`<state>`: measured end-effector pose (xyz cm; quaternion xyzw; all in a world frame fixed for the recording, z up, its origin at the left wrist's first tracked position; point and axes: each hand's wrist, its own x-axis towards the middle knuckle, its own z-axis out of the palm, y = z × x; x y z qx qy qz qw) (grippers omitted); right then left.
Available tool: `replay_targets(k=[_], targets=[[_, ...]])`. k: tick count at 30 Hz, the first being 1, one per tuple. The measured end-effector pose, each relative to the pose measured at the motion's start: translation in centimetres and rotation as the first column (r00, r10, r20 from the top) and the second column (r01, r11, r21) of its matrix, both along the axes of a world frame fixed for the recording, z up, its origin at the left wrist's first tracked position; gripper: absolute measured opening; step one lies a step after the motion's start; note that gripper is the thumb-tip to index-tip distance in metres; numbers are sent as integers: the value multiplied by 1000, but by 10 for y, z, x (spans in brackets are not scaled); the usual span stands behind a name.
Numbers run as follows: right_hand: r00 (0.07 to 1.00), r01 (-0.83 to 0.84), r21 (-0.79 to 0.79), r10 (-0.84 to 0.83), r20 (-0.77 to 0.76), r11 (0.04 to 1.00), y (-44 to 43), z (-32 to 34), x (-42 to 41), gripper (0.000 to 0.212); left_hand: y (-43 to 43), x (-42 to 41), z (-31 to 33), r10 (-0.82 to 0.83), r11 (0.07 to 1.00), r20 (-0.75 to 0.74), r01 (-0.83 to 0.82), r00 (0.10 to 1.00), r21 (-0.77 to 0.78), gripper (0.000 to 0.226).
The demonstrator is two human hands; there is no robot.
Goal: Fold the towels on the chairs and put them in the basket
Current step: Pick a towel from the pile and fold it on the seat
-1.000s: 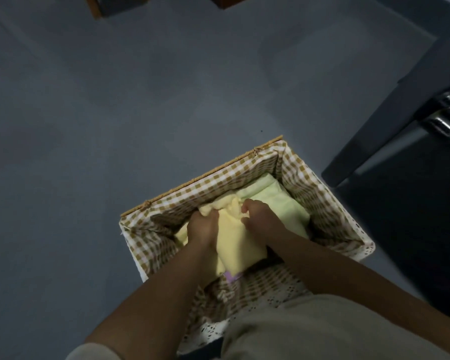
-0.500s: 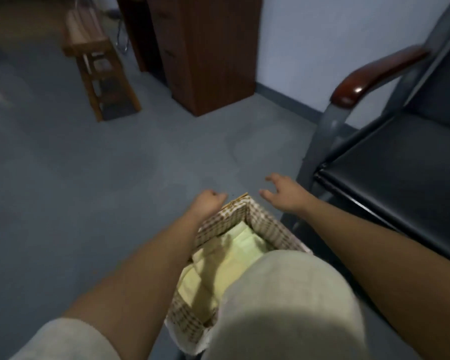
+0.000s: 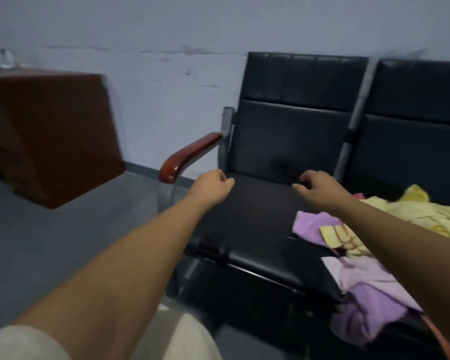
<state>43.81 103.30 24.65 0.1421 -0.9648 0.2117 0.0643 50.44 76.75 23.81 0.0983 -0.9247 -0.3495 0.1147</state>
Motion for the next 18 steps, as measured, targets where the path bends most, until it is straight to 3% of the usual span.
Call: replay_targets(k=[4,8,13,18], targets=[[987,157,140,-159,-1,978,95,-12,-9,41,84,-52,-15,-172,985,50,171,984,20,27],[964,248,279,-265,26,928,163,-39,-14,49,170,-93,-48,-302,953,114,298,947,48,24],[938,345,455,-285,-197,821,204,-78,-23,36,249,-119,-95,-459,888,153,447,875,105,16],[909,407,491,-290,-299,770,210,-91,-41,30,305,-138,-128,-626,768,95,590,774,250,59]])
